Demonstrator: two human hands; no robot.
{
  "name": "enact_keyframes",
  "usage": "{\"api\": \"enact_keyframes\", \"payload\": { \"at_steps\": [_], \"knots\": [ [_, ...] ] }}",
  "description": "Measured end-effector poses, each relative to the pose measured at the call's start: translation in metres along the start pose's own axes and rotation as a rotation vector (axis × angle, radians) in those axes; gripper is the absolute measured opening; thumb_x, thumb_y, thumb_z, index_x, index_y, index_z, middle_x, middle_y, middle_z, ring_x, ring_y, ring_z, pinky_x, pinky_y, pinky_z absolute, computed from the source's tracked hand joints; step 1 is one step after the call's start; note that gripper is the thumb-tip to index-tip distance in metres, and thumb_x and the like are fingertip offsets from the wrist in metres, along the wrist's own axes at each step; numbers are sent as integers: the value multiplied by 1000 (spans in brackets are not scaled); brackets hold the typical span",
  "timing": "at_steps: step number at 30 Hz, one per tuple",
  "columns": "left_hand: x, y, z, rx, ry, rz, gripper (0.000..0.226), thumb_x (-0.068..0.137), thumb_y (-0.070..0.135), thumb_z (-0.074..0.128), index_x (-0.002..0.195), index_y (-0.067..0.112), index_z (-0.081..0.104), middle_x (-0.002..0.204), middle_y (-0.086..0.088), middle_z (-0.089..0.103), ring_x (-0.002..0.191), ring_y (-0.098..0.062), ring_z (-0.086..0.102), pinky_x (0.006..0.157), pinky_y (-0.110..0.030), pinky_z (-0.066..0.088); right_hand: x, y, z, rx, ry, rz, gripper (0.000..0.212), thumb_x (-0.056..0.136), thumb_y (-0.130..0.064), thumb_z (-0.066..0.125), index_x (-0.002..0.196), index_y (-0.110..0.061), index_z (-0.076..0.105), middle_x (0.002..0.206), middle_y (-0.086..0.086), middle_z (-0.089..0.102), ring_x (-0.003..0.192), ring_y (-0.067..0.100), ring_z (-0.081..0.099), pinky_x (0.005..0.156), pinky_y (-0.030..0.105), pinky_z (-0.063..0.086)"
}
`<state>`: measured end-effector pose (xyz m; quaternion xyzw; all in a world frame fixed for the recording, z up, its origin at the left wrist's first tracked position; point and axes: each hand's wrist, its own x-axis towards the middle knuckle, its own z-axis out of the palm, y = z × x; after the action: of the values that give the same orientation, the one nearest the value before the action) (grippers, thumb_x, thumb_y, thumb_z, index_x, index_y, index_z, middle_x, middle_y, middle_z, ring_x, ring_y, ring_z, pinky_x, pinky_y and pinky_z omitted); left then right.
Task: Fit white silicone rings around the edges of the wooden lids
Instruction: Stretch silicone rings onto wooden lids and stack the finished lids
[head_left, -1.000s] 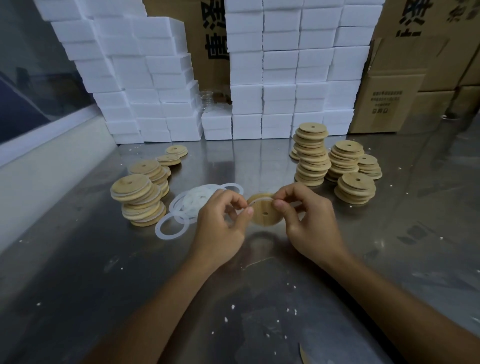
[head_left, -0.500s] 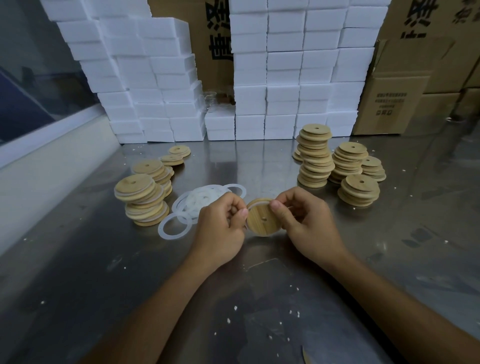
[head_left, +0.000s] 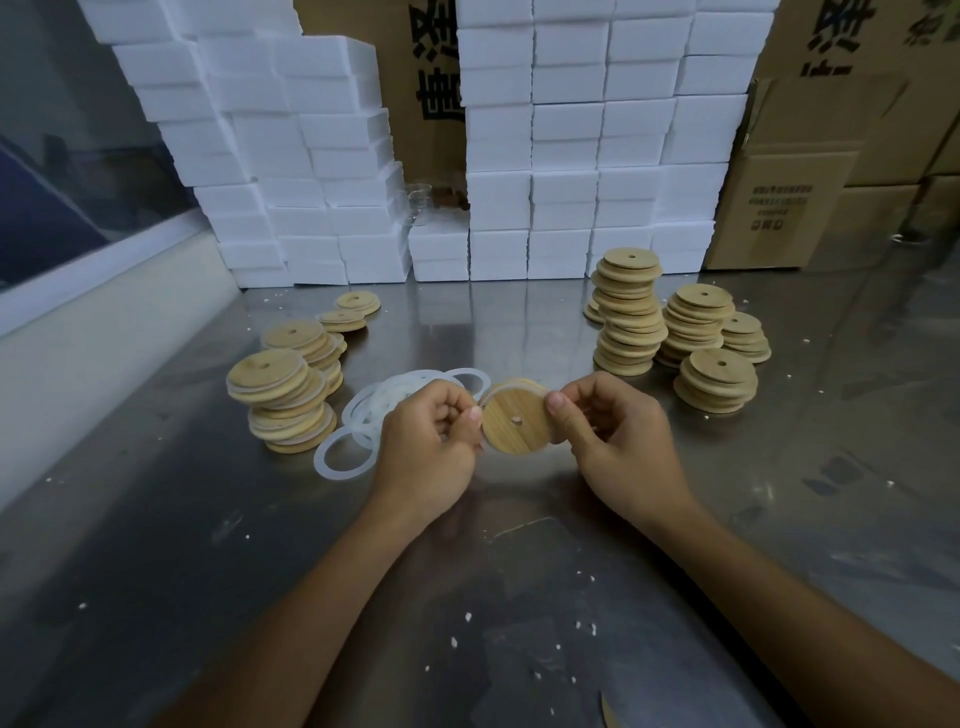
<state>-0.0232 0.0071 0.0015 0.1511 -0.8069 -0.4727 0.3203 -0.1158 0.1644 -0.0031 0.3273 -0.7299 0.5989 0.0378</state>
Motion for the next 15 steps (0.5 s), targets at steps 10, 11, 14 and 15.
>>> {"api": "enact_keyframes", "payload": {
  "at_steps": [10,11,14,15],
  "knots": [
    [29,7,-46,-538,662,-256,18,92,7,54,76,4,62,62,-1,70,61,-17,72,47,-23,52,3,-1,-7,12,87,61,16,93,-21,67,87,-6,68,76,2,72,61,15,68,62,32,58],
    [32,4,-51,-554,708,-287,16,92,8,54,81,0,63,67,-4,72,65,-19,73,50,-24,54,3,-1,-7,8,83,62,16,93,-22,67,87,-6,69,76,2,72,61,15,68,63,34,59],
    [36,-1,-63,-593,788,-362,21,92,10,52,88,-3,67,75,-8,76,71,-20,75,60,-28,59,2,-1,-6,-9,84,57,16,92,-22,68,87,-7,69,76,2,72,61,16,68,63,36,59],
    [36,-2,-66,-616,812,-371,21,92,10,51,84,-1,67,74,-7,75,71,-19,75,60,-26,59,3,-1,-6,-5,92,56,16,92,-22,68,86,-7,69,76,2,71,61,16,68,62,36,59]
  ]
}}
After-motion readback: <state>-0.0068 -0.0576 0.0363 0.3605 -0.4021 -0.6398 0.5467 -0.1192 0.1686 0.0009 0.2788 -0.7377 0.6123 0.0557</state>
